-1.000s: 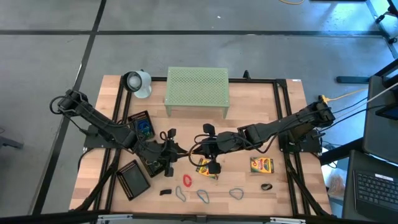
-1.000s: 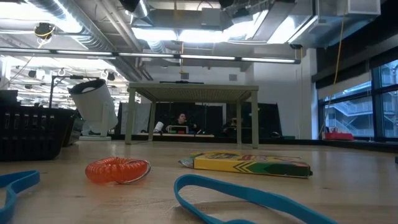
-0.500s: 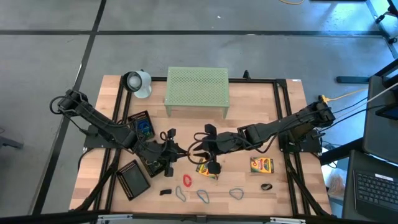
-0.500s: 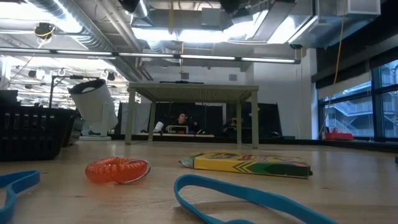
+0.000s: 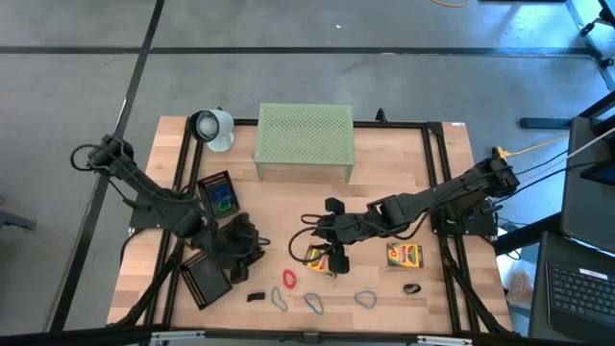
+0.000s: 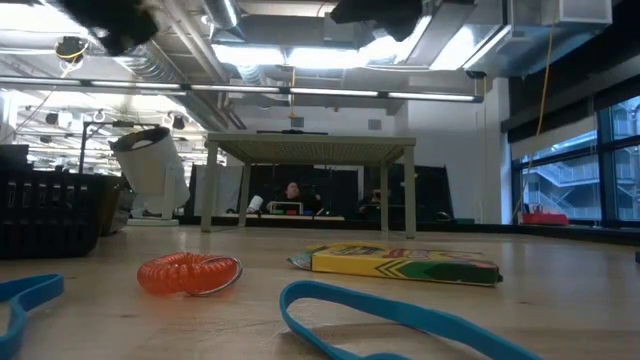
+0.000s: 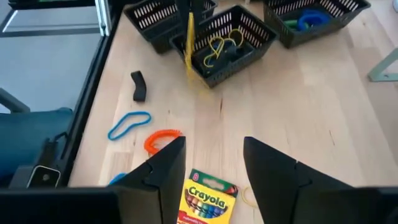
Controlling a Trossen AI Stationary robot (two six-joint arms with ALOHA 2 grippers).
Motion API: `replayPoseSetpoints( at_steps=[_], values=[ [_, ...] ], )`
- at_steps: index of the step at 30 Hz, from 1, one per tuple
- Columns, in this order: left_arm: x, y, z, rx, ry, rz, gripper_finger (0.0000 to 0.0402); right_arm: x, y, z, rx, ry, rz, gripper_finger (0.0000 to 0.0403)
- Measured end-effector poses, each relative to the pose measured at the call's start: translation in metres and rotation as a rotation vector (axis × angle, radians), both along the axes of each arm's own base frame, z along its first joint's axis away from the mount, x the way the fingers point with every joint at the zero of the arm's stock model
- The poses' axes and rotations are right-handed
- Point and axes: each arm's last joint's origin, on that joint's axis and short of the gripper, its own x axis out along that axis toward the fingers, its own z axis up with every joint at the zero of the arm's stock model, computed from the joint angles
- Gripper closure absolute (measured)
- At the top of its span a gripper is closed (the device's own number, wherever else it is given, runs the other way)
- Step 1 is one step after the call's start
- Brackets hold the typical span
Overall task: Pick & Place Office Desk Supplies
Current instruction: Put the yellow rubber band into the middle black bin
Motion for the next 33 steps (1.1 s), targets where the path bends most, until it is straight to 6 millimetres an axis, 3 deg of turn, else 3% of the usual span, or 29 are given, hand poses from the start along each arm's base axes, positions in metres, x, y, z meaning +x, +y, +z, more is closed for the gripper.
replayPoseSetpoints(
  at_steps=[8, 15, 20, 26, 33],
  values=[
    [-0.033, -0.005, 0.021, -0.127, -0.022, 0.012, 0.0399, 0.0, 0.0, 0.0, 0.0, -0.004, -0.001, 0.0248],
    [-0.058, -0.002, 0.035, -0.119, -0.056, -0.038, 0.04, 0.0, 0.0, 0.0, 0.0, -0.006, -0.001, 0.025],
    [-0.072, 0.006, 0.031, -0.057, 0.025, 0.018, 0.0398, 0.0, 0.0, 0.0, -0.001, -0.005, -0.001, 0.025],
    [-0.086, 0.022, 0.016, 0.051, 0.182, 0.215, 0.0395, 0.0, 0.0, 0.0, -0.001, -0.005, -0.001, 0.025],
    [-0.082, 0.019, 0.006, 0.065, 0.233, 0.303, 0.0391, 0.0, 0.0, 0.0, -0.003, -0.006, 0.001, 0.025]
  ],
)
